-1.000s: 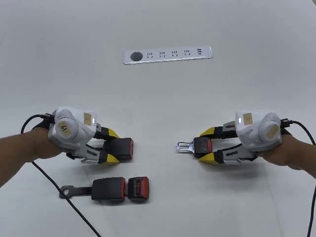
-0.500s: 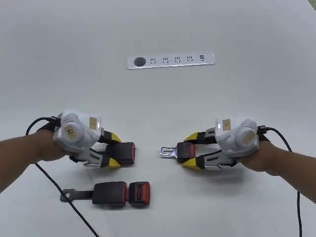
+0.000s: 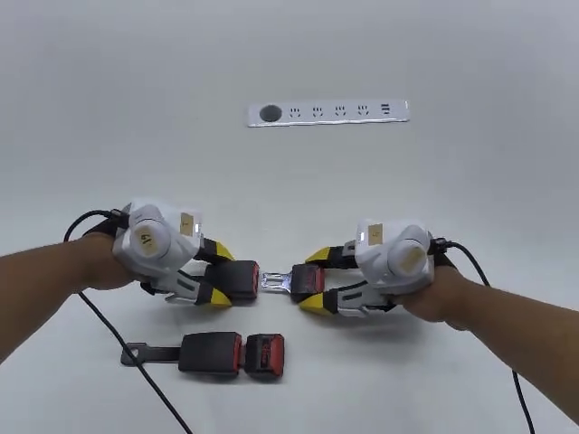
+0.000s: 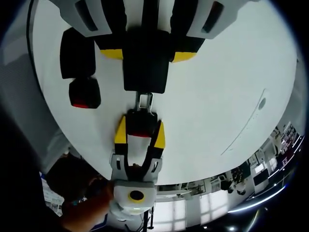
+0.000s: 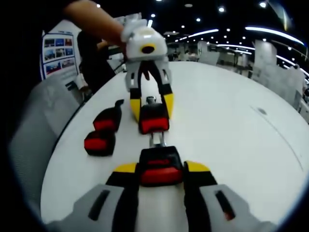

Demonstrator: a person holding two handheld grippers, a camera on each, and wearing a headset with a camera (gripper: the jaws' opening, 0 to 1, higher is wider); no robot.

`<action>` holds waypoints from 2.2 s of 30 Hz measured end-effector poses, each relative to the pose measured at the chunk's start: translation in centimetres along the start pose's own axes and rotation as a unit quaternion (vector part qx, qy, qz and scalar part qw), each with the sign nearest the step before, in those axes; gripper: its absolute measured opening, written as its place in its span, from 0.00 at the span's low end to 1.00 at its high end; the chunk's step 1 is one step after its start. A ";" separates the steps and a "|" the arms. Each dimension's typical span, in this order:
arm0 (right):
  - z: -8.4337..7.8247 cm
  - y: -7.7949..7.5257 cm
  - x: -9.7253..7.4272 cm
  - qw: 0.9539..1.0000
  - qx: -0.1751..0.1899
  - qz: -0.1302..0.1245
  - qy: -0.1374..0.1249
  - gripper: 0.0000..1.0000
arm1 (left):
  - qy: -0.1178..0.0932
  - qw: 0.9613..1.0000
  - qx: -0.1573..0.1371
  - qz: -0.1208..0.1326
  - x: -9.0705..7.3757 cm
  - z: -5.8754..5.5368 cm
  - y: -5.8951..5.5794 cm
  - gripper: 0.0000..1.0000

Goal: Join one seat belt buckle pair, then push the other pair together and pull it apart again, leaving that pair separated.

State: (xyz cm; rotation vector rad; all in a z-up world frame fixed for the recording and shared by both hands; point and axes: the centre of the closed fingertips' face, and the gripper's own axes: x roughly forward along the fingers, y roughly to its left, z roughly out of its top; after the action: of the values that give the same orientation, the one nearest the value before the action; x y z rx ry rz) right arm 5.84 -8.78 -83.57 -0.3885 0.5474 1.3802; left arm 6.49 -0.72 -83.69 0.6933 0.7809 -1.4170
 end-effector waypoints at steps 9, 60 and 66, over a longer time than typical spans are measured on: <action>0.9 0.3 1.1 1.000 -0.001 0.005 0.006 0.36 | 0.011 1.000 0.006 0.000 0.1 0.0 0.0 0.35; 2.0 0.3 3.3 0.997 -0.006 -0.010 0.072 0.35 | 0.049 0.998 0.036 -0.008 0.3 -0.2 -0.1 0.35; 2.0 0.3 3.3 0.997 -0.012 -0.008 0.074 0.35 | 0.045 0.998 0.034 -0.009 0.3 -0.3 -0.1 0.35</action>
State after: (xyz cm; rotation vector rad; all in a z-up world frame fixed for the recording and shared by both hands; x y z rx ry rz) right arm 6.15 -4.93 -83.85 -0.5166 0.6483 1.3497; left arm 6.40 -0.64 -84.15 0.8101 0.8134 -1.4418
